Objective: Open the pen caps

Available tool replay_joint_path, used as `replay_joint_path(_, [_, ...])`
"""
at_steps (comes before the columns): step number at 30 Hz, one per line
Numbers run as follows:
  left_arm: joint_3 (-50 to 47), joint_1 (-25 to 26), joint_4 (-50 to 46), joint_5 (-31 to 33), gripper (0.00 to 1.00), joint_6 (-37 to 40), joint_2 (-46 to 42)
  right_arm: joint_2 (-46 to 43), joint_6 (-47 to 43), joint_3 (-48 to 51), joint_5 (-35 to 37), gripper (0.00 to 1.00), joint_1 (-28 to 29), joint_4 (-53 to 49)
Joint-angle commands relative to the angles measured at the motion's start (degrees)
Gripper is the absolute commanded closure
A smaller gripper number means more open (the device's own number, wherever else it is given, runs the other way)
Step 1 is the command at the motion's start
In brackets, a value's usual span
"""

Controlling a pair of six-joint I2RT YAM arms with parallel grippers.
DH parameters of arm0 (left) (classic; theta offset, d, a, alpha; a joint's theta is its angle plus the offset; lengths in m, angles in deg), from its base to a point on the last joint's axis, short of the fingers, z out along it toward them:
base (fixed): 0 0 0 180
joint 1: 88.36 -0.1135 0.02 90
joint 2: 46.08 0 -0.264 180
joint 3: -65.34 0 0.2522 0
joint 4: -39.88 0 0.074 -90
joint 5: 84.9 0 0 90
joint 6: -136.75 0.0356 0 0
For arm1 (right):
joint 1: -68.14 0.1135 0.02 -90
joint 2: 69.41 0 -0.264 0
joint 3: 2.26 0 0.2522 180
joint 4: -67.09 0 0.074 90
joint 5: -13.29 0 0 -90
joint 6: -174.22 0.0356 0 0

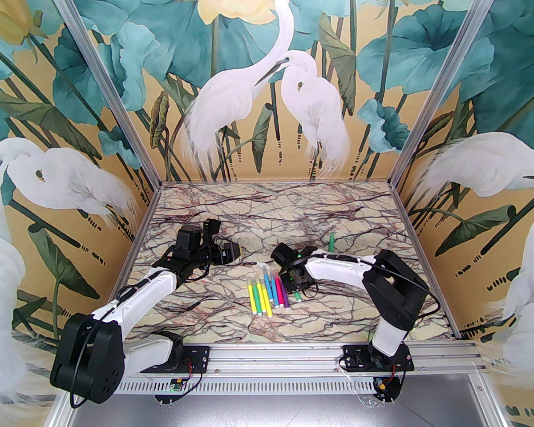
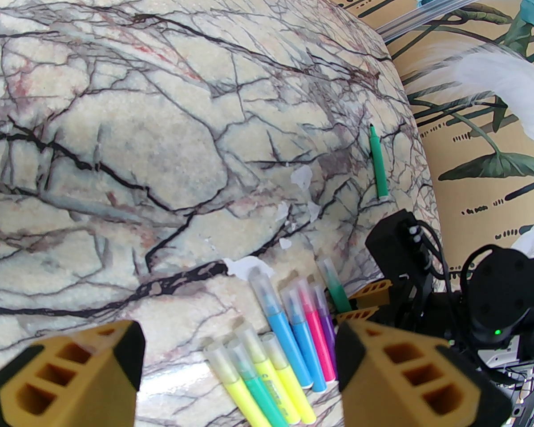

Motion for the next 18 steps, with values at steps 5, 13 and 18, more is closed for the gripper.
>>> replay_joint_path(5, [-0.6,0.2,0.7,1.5,0.24,-0.2,-1.6,2.1,1.2,-1.0,1.7,0.77,0.8,-0.8])
replay_joint_path(13, [-0.4,0.2,1.6,-0.1,0.24,-0.7,-1.2,-2.1,1.3,0.2,2.1,0.81,0.8,1.2])
replay_joint_path(18, [-0.2,0.2,3.1,-2.9,0.24,-1.8,-0.9,-7.4,0.5,2.2,1.1,0.83,0.7,4.4])
